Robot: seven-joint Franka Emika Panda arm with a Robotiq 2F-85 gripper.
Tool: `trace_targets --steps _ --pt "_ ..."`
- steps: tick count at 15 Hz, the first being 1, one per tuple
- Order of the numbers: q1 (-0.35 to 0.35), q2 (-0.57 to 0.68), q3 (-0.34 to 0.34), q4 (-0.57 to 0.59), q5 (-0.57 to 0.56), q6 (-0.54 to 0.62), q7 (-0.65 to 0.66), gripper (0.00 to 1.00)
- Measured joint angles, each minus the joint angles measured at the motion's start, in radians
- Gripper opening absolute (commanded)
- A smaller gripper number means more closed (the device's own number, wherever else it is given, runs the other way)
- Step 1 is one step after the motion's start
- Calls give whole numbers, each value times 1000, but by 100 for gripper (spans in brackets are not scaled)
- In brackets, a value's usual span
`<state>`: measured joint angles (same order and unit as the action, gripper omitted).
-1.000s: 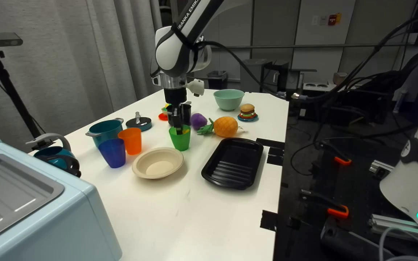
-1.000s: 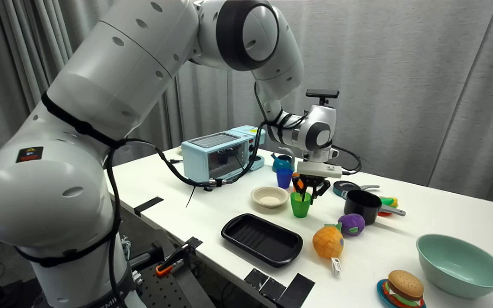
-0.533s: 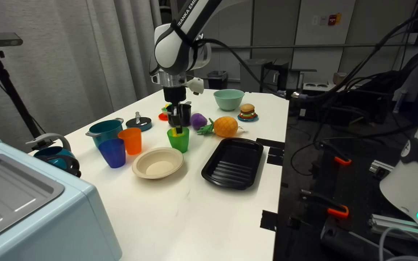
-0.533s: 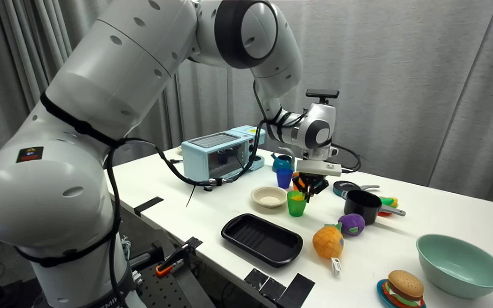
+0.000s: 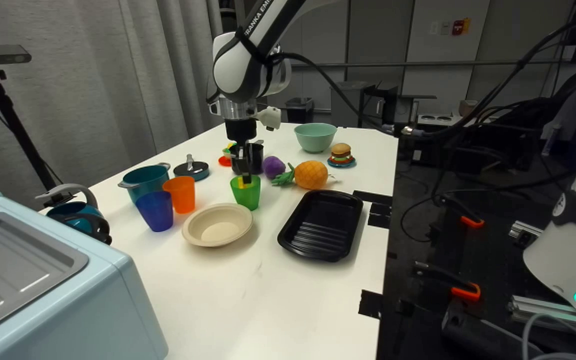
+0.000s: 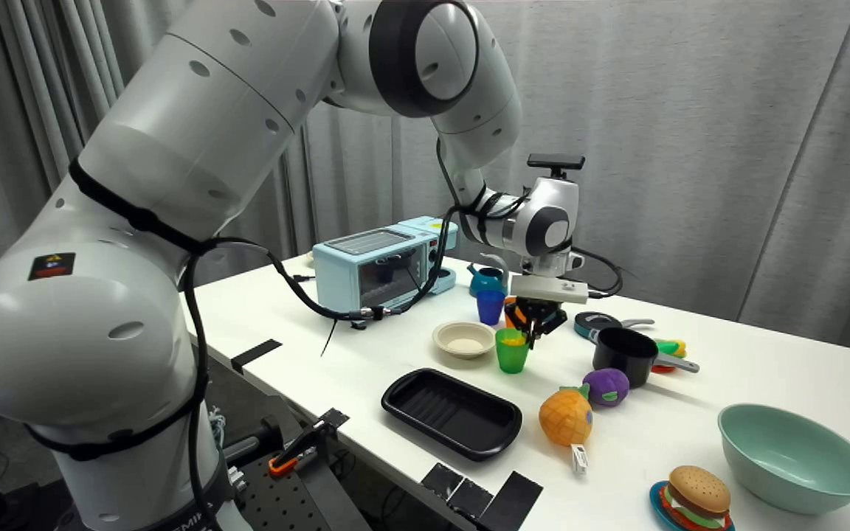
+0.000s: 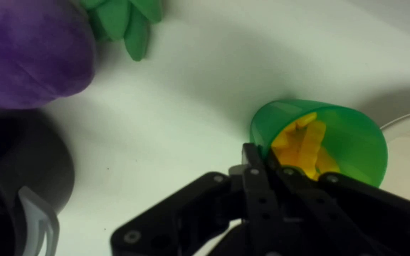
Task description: Pour the fries out of the light green cup and onto the white plate
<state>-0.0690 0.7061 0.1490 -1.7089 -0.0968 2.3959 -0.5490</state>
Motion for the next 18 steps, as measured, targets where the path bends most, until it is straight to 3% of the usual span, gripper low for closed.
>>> trace_targets --steps 9,18 --pt "2 -2 -7 -18 -15 108 64 1" --pt "2 -8 -7 -26 -16 99 64 4"
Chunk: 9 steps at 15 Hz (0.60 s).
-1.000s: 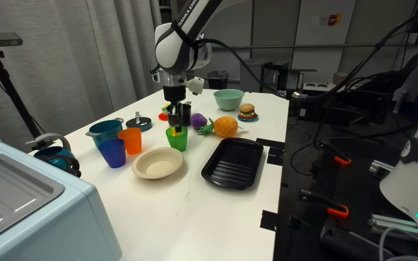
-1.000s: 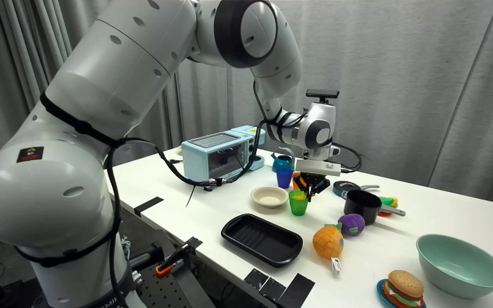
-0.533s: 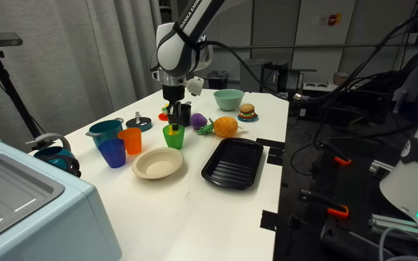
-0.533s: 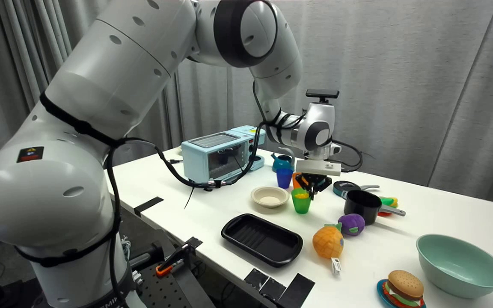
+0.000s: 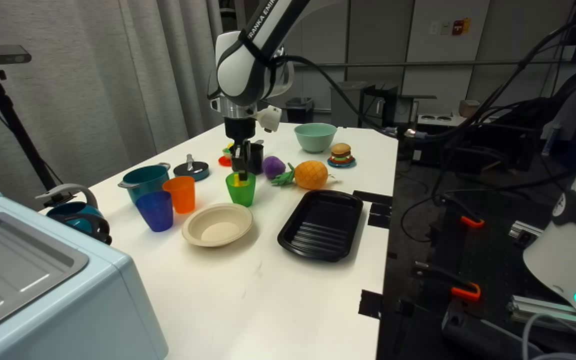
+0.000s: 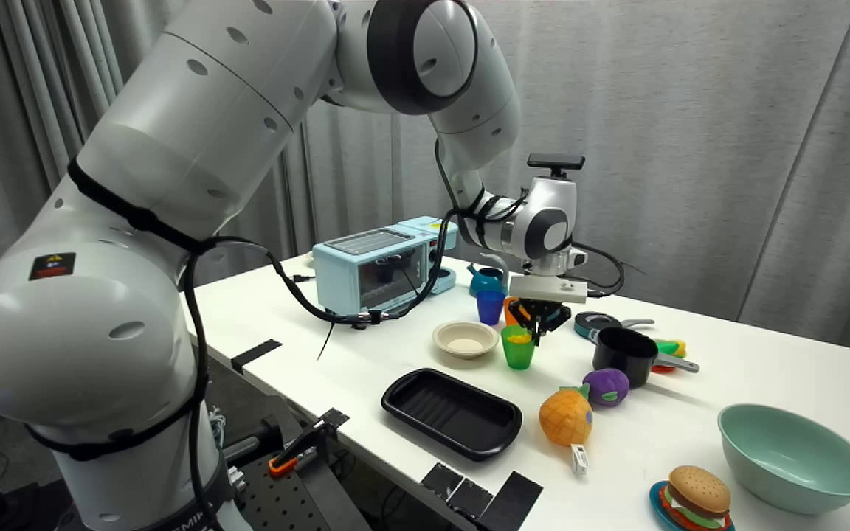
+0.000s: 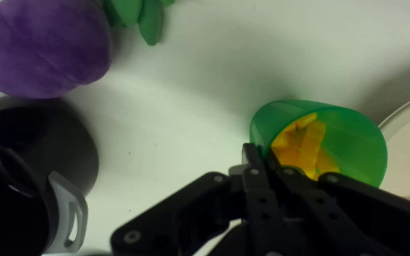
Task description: Pour the fries out of the light green cup and onto the white plate
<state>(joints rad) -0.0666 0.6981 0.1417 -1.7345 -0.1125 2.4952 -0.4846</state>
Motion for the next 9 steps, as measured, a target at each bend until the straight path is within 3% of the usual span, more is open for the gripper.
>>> trace_targets --steps 9 --pt "0 0 0 0 0 1 0 1"
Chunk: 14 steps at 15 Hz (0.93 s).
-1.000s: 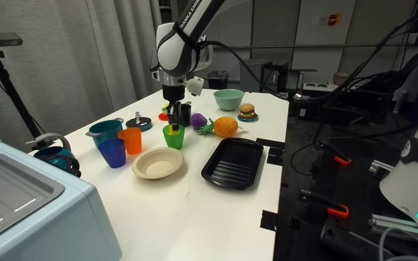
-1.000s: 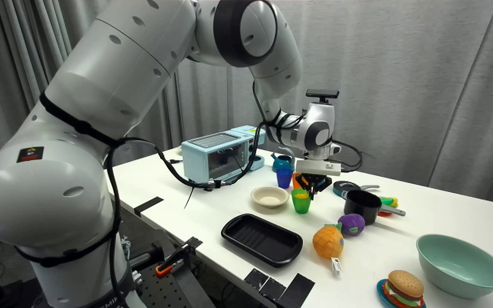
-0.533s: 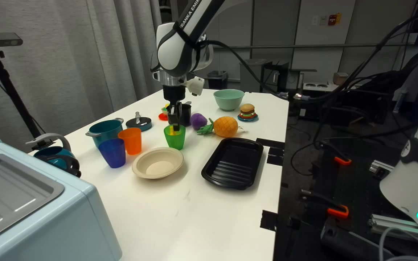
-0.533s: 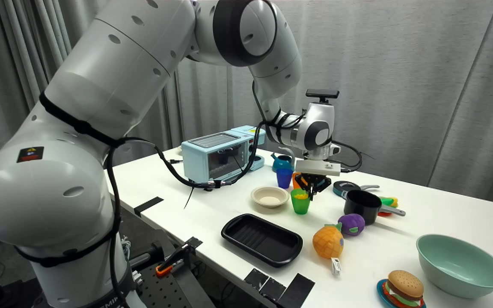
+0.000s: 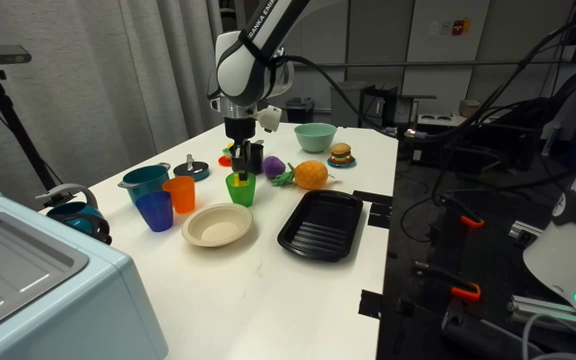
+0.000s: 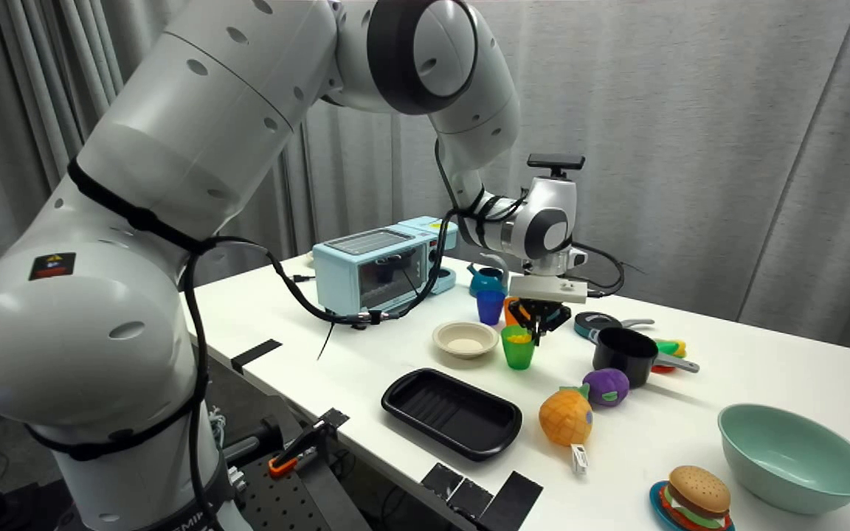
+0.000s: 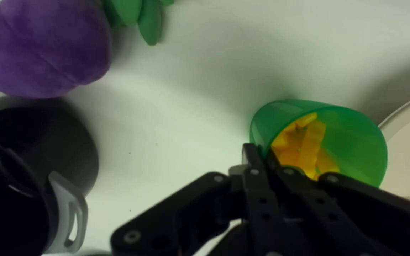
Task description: Pour the fries out of the light green cup and onto the white plate
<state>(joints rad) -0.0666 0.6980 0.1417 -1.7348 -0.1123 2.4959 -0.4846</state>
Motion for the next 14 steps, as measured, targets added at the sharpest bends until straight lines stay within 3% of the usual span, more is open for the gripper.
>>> trace_targets --steps 14 --pt "0 0 -3 4 -26 -7 -4 1"
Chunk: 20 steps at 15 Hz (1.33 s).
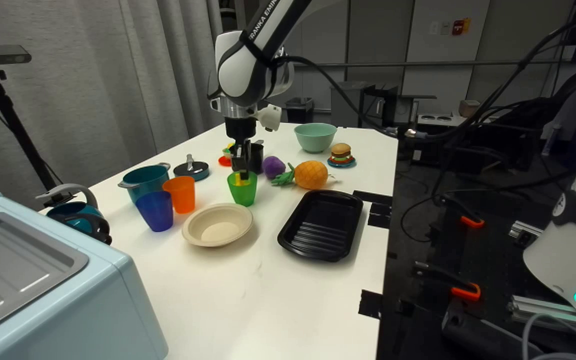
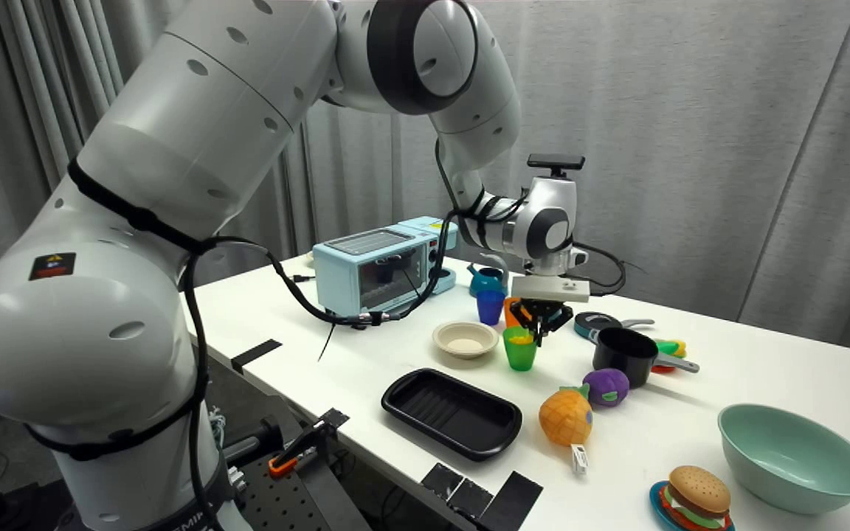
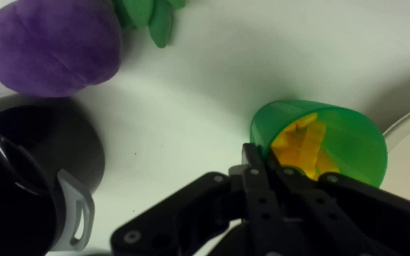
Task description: Pour the fries out of the light green cup and onto the white plate
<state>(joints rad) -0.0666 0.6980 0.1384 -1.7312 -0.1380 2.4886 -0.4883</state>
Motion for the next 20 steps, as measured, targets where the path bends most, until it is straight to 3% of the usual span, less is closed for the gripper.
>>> trace_targets --steps 20 --pt "0 1 0 4 -31 1 -61 1"
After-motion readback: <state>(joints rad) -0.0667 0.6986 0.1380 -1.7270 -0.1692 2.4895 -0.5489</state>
